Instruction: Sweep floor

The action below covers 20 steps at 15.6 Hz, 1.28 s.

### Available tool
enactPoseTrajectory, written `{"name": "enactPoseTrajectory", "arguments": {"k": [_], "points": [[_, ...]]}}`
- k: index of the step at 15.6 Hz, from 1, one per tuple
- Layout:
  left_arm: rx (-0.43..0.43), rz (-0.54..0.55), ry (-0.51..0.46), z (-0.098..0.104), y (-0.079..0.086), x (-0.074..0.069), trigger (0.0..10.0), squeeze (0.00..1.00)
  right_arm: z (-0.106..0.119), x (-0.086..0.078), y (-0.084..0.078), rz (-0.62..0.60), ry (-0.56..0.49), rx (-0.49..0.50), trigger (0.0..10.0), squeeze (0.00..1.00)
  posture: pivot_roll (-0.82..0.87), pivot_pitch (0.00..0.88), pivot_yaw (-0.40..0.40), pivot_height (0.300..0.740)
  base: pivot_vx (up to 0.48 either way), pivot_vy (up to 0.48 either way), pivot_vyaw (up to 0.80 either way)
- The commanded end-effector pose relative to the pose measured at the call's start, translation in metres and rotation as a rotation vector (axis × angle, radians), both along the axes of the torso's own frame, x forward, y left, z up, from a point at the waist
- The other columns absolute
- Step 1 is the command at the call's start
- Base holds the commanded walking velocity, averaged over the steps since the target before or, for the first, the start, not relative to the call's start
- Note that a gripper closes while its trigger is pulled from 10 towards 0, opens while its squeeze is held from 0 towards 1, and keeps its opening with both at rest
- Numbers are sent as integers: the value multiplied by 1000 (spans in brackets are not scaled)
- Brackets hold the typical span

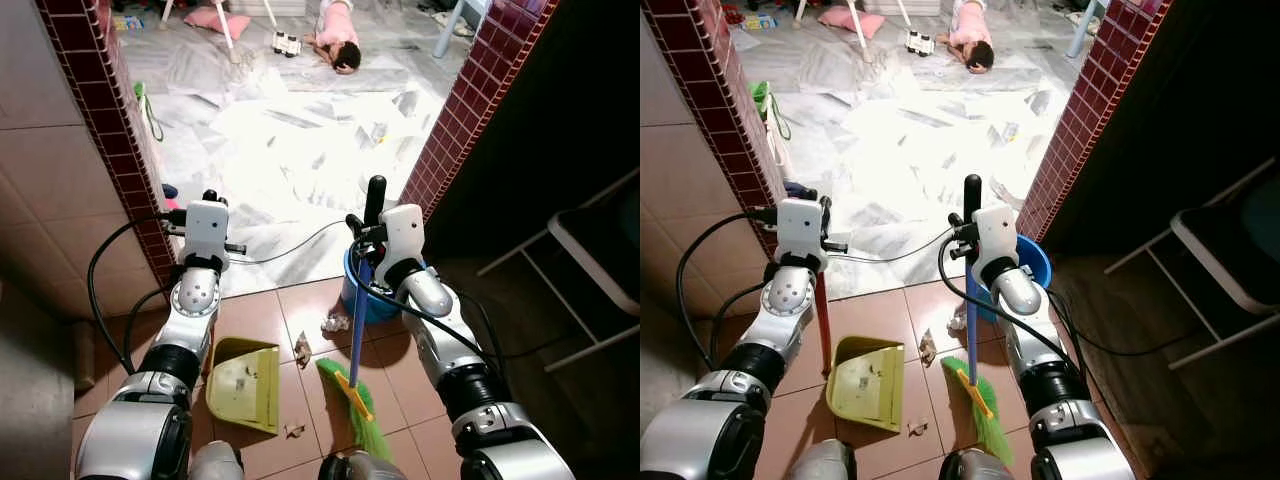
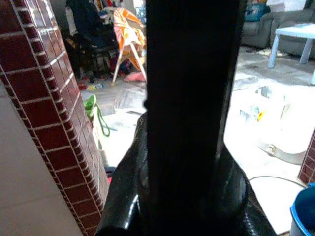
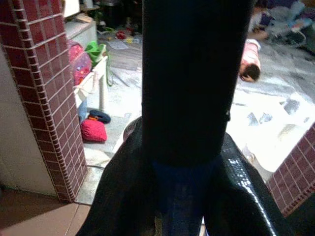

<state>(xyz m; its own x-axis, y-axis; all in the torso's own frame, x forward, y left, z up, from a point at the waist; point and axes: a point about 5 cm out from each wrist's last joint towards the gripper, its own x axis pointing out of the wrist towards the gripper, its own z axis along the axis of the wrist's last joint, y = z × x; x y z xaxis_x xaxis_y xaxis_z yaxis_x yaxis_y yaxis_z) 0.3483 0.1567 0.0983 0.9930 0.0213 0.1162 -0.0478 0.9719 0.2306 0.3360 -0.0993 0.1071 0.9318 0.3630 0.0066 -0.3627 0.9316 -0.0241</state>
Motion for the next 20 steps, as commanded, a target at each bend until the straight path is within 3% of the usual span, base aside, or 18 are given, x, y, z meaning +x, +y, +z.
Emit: {"name": "enactPoseTrajectory", "arguments": {"k": [1,5,7,10,12,15,20], "points": [[17,-26,52,-6,-11,1,10000,0,-1,3,-4,-44,43,32,10000,0,-53,49,-117,740,0,0,0],[-33,-53,124,-20,-28,-6,10000,0,-7,4,-2,-125,133,136,10000,0,-50,47,-114,740,0,0,0],[-50,-71,160,-25,-36,-7,10000,0,-7,8,-3,-166,196,263,10000,0,-45,41,-112,740,0,0,0],[-98,-97,187,-26,-43,-7,10000,0,8,17,-5,-183,238,594,10000,0,-42,37,-113,740,0,0,0],[-109,-93,196,-27,-43,-7,10000,0,18,21,-7,-163,232,706,10000,0,-42,33,-113,740,0,0,0],[-123,-76,206,-27,-42,-7,10000,0,28,25,-11,-141,165,656,10000,0,-40,29,-112,740,0,0,0],[-164,7,182,-18,-26,0,10000,0,64,26,-4,0,-69,394,10000,0,-40,15,-108,740,0,0,0]]}}
